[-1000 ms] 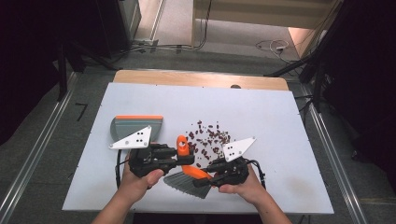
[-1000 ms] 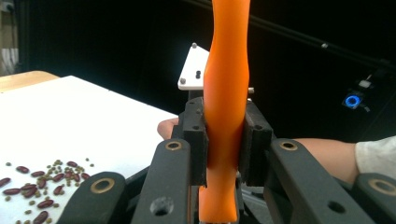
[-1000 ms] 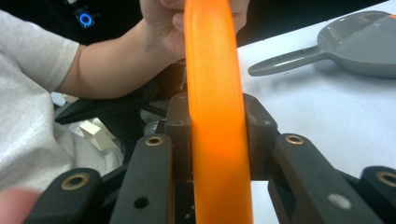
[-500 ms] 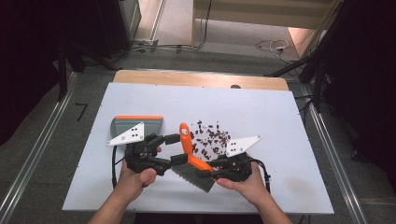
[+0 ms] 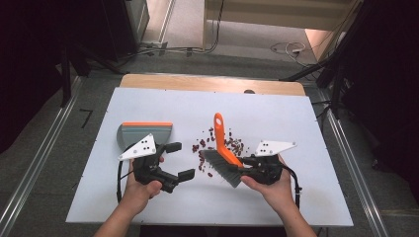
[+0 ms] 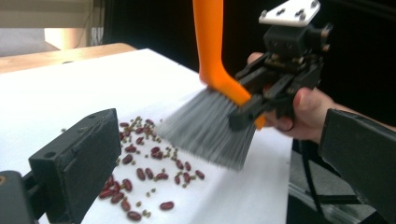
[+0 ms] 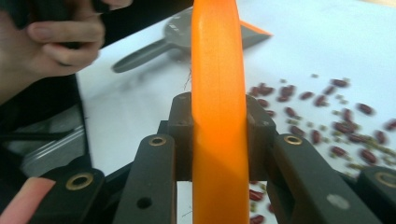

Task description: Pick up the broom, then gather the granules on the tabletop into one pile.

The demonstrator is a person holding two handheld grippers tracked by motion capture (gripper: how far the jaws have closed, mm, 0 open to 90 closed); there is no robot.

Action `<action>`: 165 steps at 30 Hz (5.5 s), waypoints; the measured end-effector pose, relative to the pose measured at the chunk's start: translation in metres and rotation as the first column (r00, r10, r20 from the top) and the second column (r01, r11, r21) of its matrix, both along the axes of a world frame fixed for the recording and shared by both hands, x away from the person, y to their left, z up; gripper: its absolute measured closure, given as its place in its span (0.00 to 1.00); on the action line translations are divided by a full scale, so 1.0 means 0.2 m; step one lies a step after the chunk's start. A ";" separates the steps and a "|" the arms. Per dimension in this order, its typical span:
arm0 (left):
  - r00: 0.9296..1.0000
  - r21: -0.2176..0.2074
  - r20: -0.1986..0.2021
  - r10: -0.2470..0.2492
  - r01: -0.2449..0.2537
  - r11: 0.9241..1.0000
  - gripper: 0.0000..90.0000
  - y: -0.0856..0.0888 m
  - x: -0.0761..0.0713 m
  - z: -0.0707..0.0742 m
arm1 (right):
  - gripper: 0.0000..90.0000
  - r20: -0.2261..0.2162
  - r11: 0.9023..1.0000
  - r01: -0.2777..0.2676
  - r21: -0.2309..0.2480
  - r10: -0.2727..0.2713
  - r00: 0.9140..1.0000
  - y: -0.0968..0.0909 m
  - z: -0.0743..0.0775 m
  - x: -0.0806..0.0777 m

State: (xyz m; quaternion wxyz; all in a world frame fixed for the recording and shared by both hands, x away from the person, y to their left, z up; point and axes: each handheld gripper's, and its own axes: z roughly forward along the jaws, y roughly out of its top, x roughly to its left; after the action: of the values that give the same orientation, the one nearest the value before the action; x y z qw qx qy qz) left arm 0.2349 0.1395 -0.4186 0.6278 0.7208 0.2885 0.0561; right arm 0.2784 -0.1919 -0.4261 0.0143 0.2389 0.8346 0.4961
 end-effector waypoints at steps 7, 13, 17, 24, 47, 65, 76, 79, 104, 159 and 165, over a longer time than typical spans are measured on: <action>1.000 0.035 0.002 0.026 -0.026 0.999 0.00 0.02 -0.01 -0.04 | 0.76 0.015 0.998 0.061 -0.017 -0.060 0.998 -0.03 0.01 0.01; 0.998 0.042 0.005 0.066 -0.066 0.997 0.00 0.07 -0.02 -0.06 | 0.76 0.056 0.986 0.152 -0.068 -0.148 0.987 -0.08 0.05 0.03; 0.996 0.056 0.003 0.085 -0.085 0.995 0.00 0.11 -0.04 -0.08 | 0.76 0.089 0.977 0.193 -0.094 -0.185 0.979 -0.11 0.09 0.06; 0.994 0.069 0.012 0.109 -0.110 0.992 0.00 0.15 -0.07 -0.10 | 0.76 0.141 0.946 0.269 -0.183 -0.246 0.959 -0.15 0.15 0.20; 0.982 0.070 0.006 0.191 -0.191 0.979 0.00 0.31 -0.11 -0.19 | 0.76 0.313 0.753 0.376 -0.539 -0.236 0.920 0.11 0.06 0.65; 0.982 0.065 0.016 0.191 -0.191 0.979 0.00 0.33 -0.11 -0.21 | 0.76 0.291 0.708 0.382 -0.594 -0.254 0.922 0.16 -0.13 0.75; 0.982 0.078 0.012 0.190 -0.191 0.979 0.00 0.32 -0.10 -0.21 | 0.76 0.228 0.735 0.311 -0.602 -0.214 0.950 0.17 -0.15 0.71; 0.981 0.078 0.010 0.192 -0.192 0.978 0.00 0.32 -0.10 -0.21 | 0.76 0.225 0.739 0.293 -0.606 -0.194 0.955 0.17 -0.15 0.69; 0.982 0.079 0.005 0.190 -0.190 0.979 0.00 0.32 -0.10 -0.21 | 0.75 0.159 0.762 0.139 -0.633 -0.047 0.986 0.21 -0.15 0.42; 0.983 0.086 0.001 0.186 -0.185 0.979 0.00 0.34 -0.09 -0.22 | 0.75 0.180 0.711 -0.083 -0.698 0.286 0.941 0.44 -0.13 0.46; 0.982 0.088 0.001 0.187 -0.186 0.979 0.00 0.34 -0.09 -0.22 | 0.75 0.206 0.706 -0.072 -0.705 0.301 0.931 0.43 -0.11 0.42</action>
State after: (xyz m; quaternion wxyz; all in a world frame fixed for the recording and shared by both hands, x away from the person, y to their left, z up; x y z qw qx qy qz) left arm 0.2166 0.2068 -0.4629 0.5865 0.7176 0.3543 0.1246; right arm 0.3629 -0.1056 -0.4474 0.1796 0.0498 0.9655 0.1818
